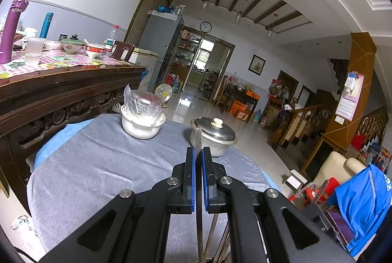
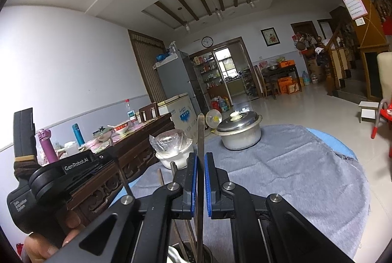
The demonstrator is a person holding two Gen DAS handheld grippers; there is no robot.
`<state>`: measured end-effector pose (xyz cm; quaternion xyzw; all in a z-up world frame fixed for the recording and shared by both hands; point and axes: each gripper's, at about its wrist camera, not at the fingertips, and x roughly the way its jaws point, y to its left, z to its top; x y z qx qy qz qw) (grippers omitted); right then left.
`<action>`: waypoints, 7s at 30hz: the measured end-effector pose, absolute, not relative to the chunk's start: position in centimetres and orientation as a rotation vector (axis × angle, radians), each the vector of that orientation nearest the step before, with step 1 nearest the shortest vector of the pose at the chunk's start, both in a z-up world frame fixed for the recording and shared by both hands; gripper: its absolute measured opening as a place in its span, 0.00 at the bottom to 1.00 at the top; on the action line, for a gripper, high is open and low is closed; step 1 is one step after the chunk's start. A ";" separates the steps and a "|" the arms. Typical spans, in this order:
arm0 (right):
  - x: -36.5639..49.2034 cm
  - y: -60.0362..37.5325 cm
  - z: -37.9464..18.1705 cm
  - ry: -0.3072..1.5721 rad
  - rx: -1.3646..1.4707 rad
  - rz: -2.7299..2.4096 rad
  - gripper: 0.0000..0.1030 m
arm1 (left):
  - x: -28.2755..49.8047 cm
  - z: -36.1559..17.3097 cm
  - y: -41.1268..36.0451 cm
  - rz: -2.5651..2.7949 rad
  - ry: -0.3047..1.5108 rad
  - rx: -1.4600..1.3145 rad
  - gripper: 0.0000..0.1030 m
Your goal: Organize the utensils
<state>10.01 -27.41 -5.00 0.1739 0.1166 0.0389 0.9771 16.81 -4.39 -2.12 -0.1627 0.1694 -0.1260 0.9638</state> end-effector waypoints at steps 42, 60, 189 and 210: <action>9.8 -25.7 -7.0 0.359 0.335 0.146 0.07 | 15.9 -4.2 -5.2 -0.279 0.464 -0.252 0.06; 9.4 -26.7 -6.7 0.368 0.385 0.147 0.08 | 15.7 -4.3 -3.9 -0.269 0.517 -0.246 0.42; -1.6 -20.0 -3.6 0.672 0.156 -0.016 0.72 | 2.1 -1.2 1.0 0.017 0.562 0.108 0.86; 0.5 -22.9 -5.2 0.703 0.189 -0.050 0.72 | 4.6 -2.3 -2.1 -0.090 0.605 0.130 0.86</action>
